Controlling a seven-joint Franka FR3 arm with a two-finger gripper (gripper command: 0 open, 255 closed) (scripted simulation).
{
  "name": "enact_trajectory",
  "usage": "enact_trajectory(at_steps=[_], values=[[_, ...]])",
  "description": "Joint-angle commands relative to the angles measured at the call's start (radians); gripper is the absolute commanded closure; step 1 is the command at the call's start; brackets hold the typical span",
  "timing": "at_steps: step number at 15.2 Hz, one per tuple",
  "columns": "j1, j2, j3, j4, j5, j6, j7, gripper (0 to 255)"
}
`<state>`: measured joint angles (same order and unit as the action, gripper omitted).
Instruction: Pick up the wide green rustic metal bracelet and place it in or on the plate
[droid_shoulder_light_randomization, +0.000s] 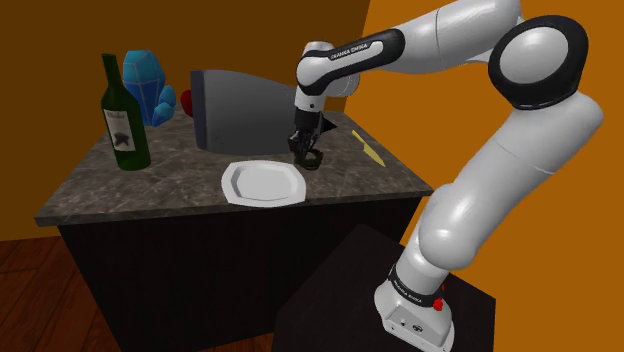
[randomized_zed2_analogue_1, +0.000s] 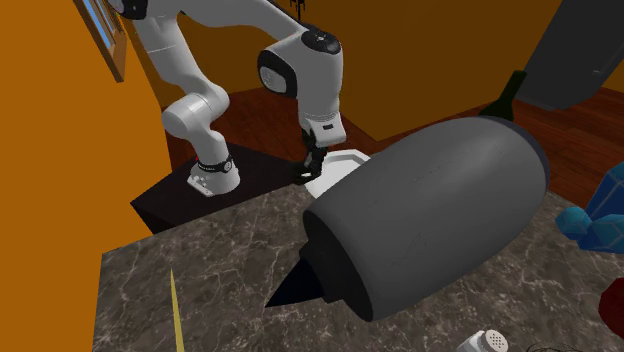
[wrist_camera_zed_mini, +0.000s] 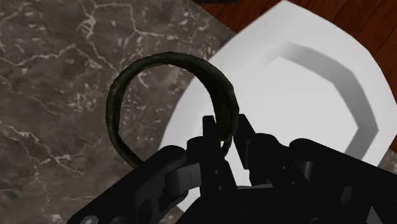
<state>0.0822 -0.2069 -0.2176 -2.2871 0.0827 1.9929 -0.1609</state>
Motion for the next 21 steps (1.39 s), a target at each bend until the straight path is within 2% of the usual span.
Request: enact_trajectory(at_steps=[1,10,21], values=[[0.022,0.034,0.025,0.034,0.018,0.004,0.038,255],[0.114,0.202,0.123,0.210,0.069,0.014,0.201,255],[0.115,0.265,0.125,0.132,0.088,0.154,0.174,255]])
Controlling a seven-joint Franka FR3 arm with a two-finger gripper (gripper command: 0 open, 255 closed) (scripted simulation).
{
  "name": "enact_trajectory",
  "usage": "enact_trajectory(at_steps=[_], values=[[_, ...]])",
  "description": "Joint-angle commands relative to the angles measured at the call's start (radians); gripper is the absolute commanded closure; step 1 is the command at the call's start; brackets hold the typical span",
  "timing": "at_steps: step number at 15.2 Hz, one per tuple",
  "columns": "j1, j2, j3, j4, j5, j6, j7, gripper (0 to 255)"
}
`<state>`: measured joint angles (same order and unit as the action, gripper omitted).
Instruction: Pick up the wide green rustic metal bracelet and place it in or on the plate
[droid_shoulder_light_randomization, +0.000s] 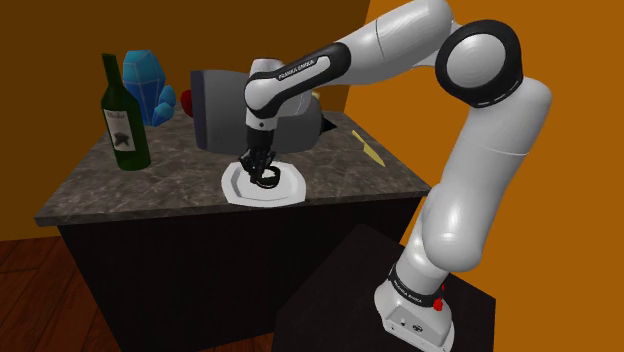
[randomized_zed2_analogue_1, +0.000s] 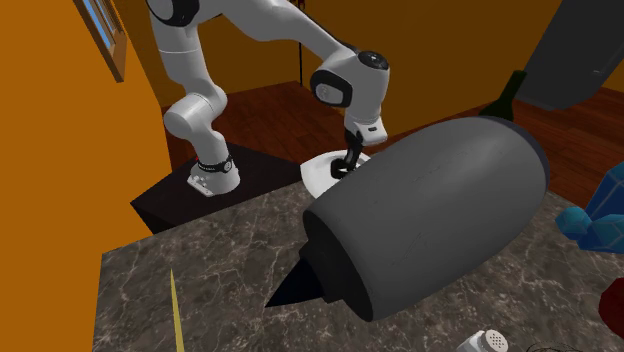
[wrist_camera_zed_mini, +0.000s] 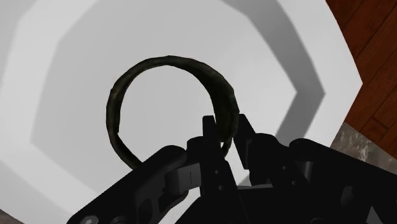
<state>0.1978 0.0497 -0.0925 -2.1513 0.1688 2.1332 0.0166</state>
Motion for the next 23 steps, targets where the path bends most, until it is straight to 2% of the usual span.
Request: enact_trajectory(at_steps=[1,9,10,15,19,23], values=[[0.000,0.014,0.000,-0.008,0.004,0.022,-0.005,255],[0.000,0.014,0.000,-0.008,0.004,0.022,-0.005,255],[0.000,0.014,0.000,-0.008,0.004,0.022,-0.005,0],[0.000,0.014,0.000,-0.008,0.004,0.022,-0.005,0],[-0.008,-0.034,-0.008,0.067,-0.014,-0.101,0.005,0],[-0.008,-0.034,-0.008,0.067,-0.014,-0.101,0.005,0]])
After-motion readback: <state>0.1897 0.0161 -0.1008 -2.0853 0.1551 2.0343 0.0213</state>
